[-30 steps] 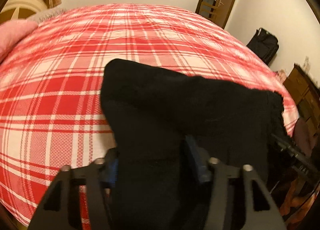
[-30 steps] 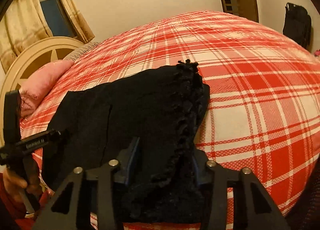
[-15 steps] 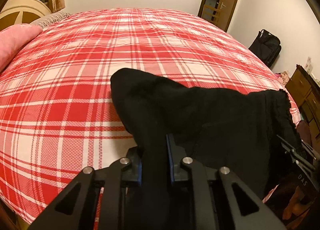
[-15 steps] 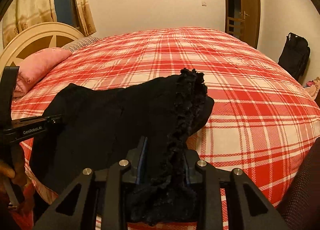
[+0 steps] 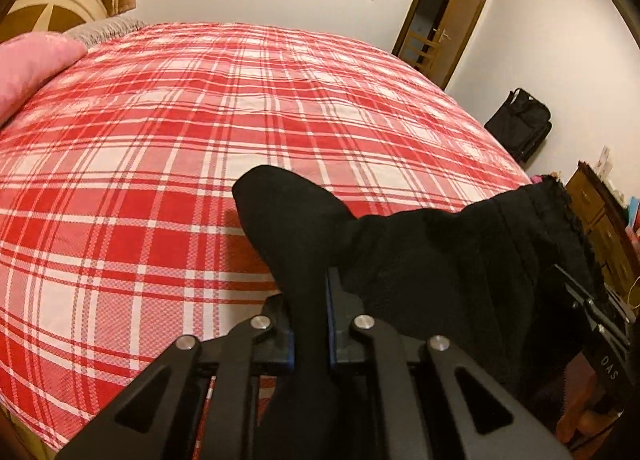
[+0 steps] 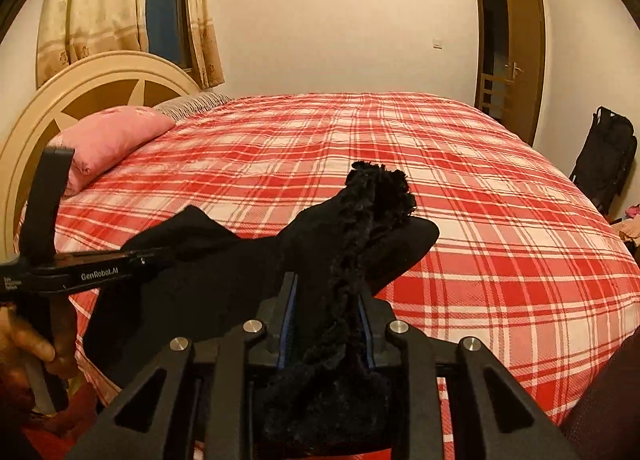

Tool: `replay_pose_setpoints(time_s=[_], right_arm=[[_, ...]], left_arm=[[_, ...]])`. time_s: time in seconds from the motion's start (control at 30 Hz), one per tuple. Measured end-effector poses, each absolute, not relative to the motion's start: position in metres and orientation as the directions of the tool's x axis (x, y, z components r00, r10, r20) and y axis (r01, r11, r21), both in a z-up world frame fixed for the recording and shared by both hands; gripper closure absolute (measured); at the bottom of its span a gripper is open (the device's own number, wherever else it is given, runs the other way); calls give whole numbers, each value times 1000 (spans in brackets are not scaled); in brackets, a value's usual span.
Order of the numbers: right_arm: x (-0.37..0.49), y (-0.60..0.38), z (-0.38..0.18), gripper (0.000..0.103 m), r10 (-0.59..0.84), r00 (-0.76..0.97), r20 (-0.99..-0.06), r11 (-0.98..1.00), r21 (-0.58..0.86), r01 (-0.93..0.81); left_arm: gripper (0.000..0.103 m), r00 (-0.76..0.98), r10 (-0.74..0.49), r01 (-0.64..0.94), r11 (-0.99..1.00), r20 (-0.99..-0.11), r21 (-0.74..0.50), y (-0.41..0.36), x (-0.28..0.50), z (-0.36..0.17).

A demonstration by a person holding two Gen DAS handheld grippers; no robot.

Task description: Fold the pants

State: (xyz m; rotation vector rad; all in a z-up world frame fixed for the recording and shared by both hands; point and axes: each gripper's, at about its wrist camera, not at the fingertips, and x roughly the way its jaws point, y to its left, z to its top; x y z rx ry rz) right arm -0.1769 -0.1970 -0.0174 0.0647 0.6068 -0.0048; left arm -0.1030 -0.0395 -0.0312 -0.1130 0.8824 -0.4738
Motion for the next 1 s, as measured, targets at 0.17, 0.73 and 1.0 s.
replay_pose_setpoints(time_s=[0.17, 0.73, 1.0], right_arm=[[-172, -191, -4, 76, 39, 832, -553, 998, 59, -8], [-50, -98, 46, 77, 320, 849, -420, 942, 46, -333], [89, -33, -25, 77, 391, 755, -527, 902, 57, -428]], left_arm=[[93, 549, -462, 344, 884, -697, -316, -32, -100, -25], [93, 758, -305, 136, 938, -576, -318, 84, -49, 32], [93, 836, -59, -68, 976, -545, -209, 161, 0, 32]])
